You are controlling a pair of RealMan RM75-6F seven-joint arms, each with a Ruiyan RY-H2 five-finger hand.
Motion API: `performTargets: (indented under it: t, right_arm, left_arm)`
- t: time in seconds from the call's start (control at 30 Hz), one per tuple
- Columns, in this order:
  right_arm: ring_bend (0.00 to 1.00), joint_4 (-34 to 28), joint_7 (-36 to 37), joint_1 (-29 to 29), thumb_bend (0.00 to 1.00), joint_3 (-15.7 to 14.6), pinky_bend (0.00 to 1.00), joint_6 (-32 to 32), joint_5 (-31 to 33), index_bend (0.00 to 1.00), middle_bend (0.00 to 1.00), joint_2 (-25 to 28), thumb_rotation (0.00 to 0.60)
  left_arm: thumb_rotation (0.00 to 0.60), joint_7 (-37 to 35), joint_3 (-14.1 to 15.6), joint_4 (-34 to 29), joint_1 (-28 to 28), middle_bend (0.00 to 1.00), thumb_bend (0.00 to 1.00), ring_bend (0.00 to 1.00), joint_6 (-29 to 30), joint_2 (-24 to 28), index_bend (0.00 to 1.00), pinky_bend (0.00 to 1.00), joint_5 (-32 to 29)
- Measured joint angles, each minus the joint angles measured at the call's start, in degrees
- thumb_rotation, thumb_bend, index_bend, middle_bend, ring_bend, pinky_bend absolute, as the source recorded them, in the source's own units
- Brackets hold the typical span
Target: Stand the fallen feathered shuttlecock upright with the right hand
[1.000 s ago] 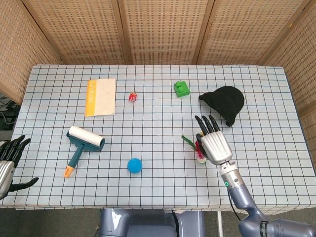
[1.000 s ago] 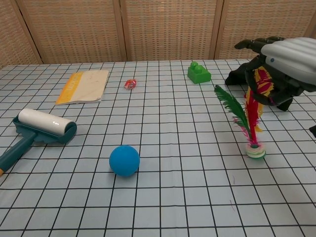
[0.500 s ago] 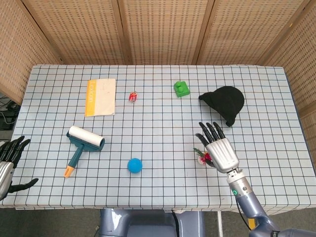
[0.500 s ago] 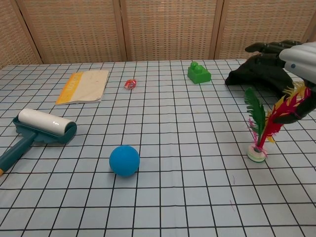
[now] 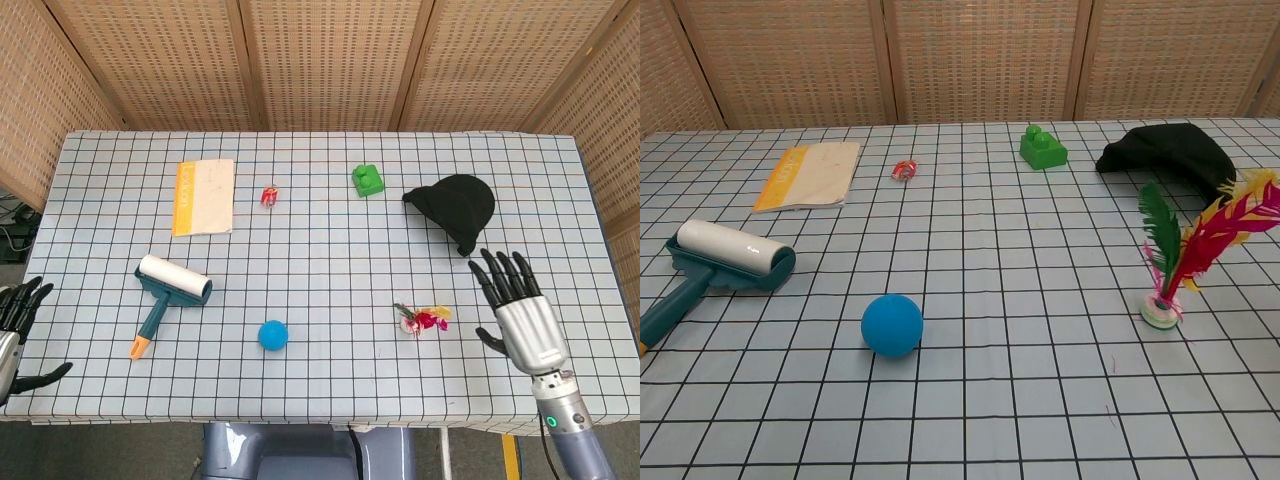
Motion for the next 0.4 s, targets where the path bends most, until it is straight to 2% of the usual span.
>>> performTargets:
  t: [0.23, 0.4]
  right_arm:
    - [0.00, 8.00, 3.91, -4.14, 0.00, -1.00, 0.00, 2.44, -0.05, 0.00, 0.00, -1.35, 0.600]
    - [0.00, 10.61, 5.14, -6.02, 0.00, -1.19, 0.00, 2.23, 0.27, 0.00, 0.00, -3.24, 0.600]
  left_arm:
    - [0.600, 0.45, -0.04, 1.01, 0.13, 0.00, 0.00, 0.00, 1.02, -1.02, 0.00, 0.00, 1.36]
    - [0.600, 0.83, 0.11, 1.08, 0.39, 0.00, 0.00, 0.00, 1.47, -1.17, 0.00, 0.00, 1.79]
